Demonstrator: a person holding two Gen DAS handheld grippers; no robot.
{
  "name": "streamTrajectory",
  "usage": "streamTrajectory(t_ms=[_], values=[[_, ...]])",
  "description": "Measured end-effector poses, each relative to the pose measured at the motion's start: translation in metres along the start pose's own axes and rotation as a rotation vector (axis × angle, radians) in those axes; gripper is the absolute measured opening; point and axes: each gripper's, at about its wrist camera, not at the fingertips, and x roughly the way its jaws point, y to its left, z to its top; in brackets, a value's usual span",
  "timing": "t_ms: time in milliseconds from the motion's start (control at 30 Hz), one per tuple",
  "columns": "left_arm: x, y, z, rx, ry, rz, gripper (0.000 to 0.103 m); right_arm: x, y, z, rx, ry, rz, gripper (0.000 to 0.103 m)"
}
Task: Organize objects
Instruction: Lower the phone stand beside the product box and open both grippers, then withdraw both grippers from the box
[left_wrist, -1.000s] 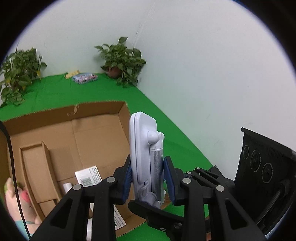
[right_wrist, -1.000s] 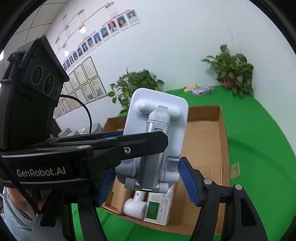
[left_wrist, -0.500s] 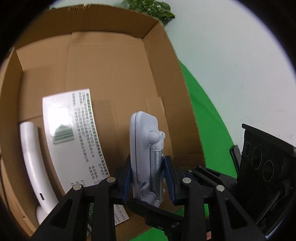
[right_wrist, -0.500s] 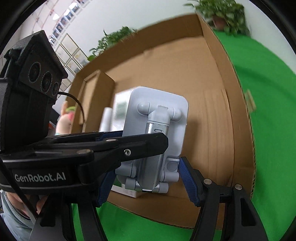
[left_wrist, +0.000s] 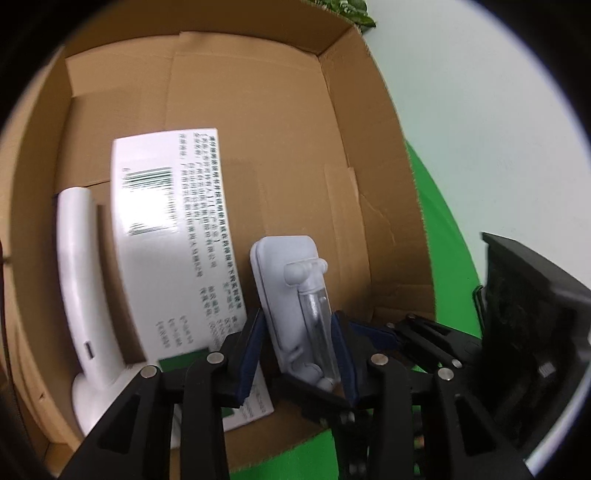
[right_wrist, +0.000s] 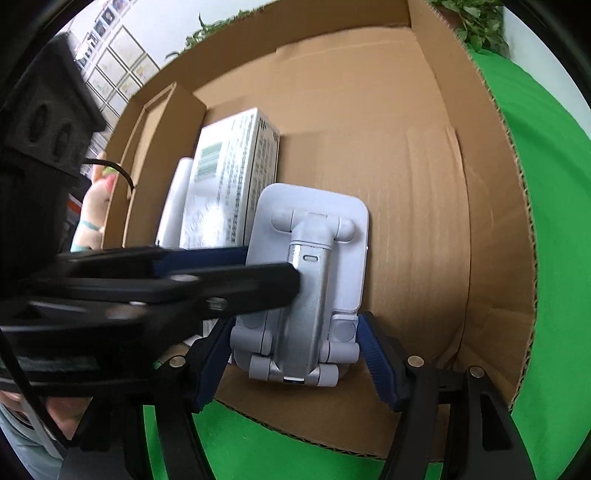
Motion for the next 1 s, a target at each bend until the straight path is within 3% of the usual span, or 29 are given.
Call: streamTrajectory(t_ms=[167, 267, 333, 467, 533, 567, 667, 700, 733, 767, 867, 1000], values=[[-0.043, 0.004, -0.015, 0.014, -0.077, -0.025, 0.036, -0.009, -0.001, 0.005, 0.026, -0.014, 0.005, 0.066], [-0.073, 0.008, -0.029, 0.035, -0.155, 0.017, 0.036, -0.011, -0.001, 0.009, 0.022, -0.030, -0.030, 0.064], [-0.095, 0.011, -0.041, 0.050, -0.216, 0.070, 0.036, -0.002, 0.003, 0.011, 0.011, -0.019, -0.084, 0.044], [-0.139, 0.032, -0.066, 0.082, -0.360, 0.240, 0.042, -0.002, 0.013, 0.003, -0.027, -0.061, -0.152, 0.043], [-0.148, 0.042, -0.071, 0.073, -0.406, 0.306, 0.052, -0.005, 0.014, 0.001, -0.032, -0.076, -0.158, 0.043], [-0.148, 0.057, -0.054, 0.067, -0.439, 0.352, 0.054, -0.007, 0.015, 0.000, -0.032, -0.082, -0.159, 0.043], [-0.156, 0.078, -0.075, 0.050, -0.520, 0.464, 0.069, -0.020, 0.024, -0.003, -0.045, -0.133, -0.222, 0.044], [-0.163, 0.085, -0.084, 0.040, -0.553, 0.504, 0.074, -0.025, 0.030, -0.005, -0.054, -0.167, -0.250, 0.058], [-0.163, 0.092, -0.092, 0.026, -0.577, 0.528, 0.077, -0.034, 0.038, -0.009, -0.062, -0.219, -0.279, 0.087], [-0.157, 0.098, -0.097, 0.014, -0.604, 0.549, 0.077, -0.045, 0.048, -0.017, -0.058, -0.295, -0.303, 0.101], [-0.139, 0.108, -0.109, 0.009, -0.678, 0.608, 0.078, -0.061, 0.078, -0.043, -0.071, -0.460, -0.329, 0.103], [-0.117, 0.101, -0.118, 0.087, -0.760, 0.722, 0.083, -0.049, 0.115, -0.068, -0.146, -0.550, -0.407, 0.103]])
